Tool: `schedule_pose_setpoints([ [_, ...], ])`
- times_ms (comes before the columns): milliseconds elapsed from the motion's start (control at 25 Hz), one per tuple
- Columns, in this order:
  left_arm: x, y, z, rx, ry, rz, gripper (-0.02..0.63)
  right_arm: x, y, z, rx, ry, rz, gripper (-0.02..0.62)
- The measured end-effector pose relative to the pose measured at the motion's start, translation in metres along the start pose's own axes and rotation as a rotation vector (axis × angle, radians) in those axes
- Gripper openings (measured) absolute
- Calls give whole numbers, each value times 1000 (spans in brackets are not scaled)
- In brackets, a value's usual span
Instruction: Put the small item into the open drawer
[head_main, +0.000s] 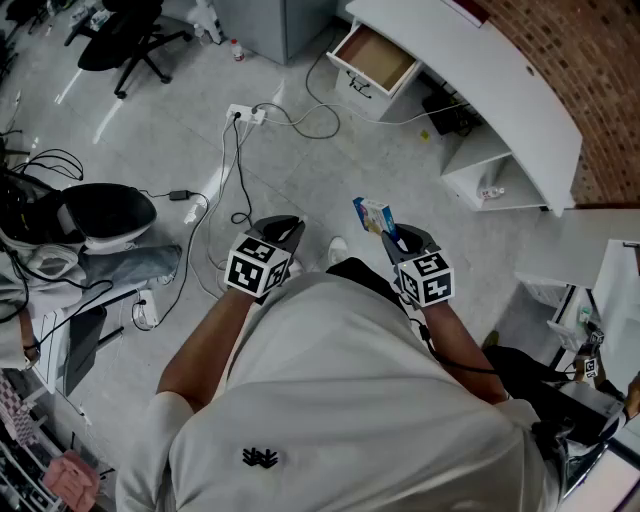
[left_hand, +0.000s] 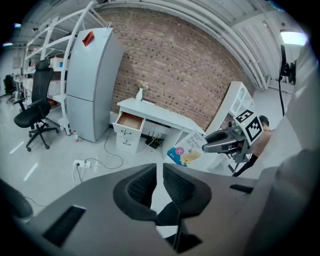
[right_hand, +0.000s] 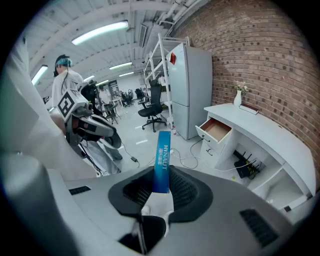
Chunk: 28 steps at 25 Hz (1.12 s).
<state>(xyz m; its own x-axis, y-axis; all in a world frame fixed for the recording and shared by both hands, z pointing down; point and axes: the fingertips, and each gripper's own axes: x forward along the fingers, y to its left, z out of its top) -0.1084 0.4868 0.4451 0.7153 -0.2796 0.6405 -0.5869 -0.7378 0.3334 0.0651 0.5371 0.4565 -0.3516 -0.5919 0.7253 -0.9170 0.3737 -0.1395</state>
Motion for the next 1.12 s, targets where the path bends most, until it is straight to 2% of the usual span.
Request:
schedule_pose_setpoints([
  [400, 47, -17, 54, -65, -10, 66, 54, -2, -92, 10, -2, 3, 54, 109],
  [600, 73, -17, 67, -117, -36, 90, 54, 15, -124, 2, 46, 14, 87, 109],
  [760, 91, -13, 79, -136, -17, 76, 54, 31, -144, 5, 94, 33, 93, 109],
  [920, 106, 24, 98, -130, -14, 62, 54, 64, -162, 32, 121, 31, 72, 109],
  [1120, 119, 86, 141, -103, -21, 32, 54, 105, -182, 90, 171, 0, 3, 109],
])
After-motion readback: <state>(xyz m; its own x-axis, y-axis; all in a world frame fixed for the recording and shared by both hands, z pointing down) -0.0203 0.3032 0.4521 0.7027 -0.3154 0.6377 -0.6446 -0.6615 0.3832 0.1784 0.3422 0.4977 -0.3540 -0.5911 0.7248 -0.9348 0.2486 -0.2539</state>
